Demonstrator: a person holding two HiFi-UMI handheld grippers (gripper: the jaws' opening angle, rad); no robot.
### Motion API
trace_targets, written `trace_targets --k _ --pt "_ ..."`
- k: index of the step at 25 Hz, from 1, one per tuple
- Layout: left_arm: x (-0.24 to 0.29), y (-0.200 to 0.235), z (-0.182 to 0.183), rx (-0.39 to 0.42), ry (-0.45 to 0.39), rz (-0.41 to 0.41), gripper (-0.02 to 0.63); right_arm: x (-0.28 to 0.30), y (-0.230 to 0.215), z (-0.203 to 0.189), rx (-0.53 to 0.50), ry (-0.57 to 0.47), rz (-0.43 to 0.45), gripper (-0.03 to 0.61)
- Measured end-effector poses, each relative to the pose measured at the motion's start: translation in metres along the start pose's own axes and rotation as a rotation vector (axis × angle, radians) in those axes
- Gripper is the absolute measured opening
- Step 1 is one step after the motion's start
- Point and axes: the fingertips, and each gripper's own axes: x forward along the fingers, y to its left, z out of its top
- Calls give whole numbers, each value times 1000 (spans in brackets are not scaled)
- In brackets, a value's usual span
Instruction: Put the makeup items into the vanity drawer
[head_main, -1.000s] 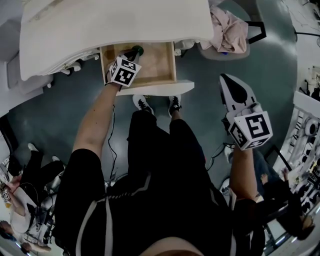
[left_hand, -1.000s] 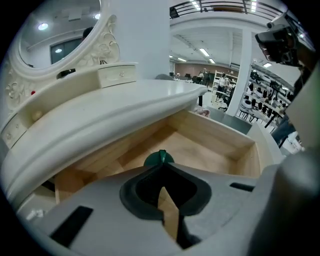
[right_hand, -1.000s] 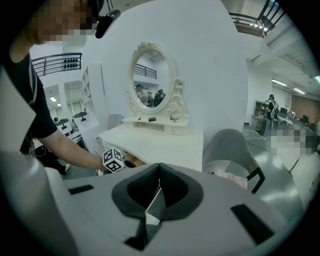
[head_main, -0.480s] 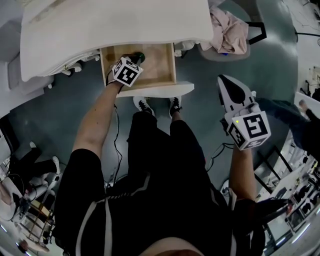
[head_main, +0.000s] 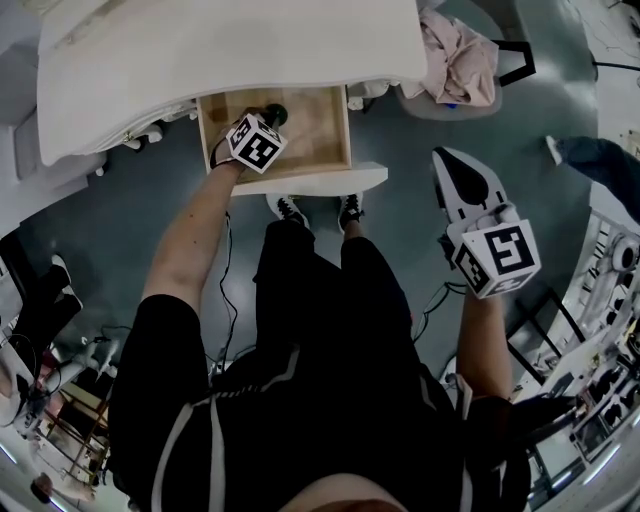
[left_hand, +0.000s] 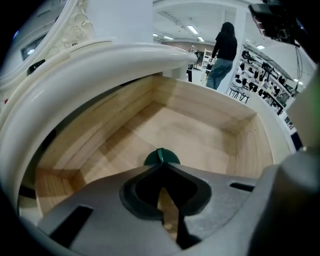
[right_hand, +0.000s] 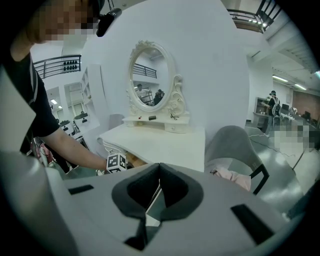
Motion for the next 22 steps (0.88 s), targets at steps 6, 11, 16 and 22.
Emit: trace_targets --k 6,11,16,22 --pt "-7 -2 1 2 -9 -28 8 0 3 12 -12 -14 6 6" --pt "-22 2 7 -23 -39 2 27 -8 5 25 -24 -40 16 6" --pt "-54 7 23 -35 -94 33 51 -17 11 39 -36 -68 30 6" --pt "-107 9 48 -40 -192 74 51 -24 14 66 -61 -114 54 6"
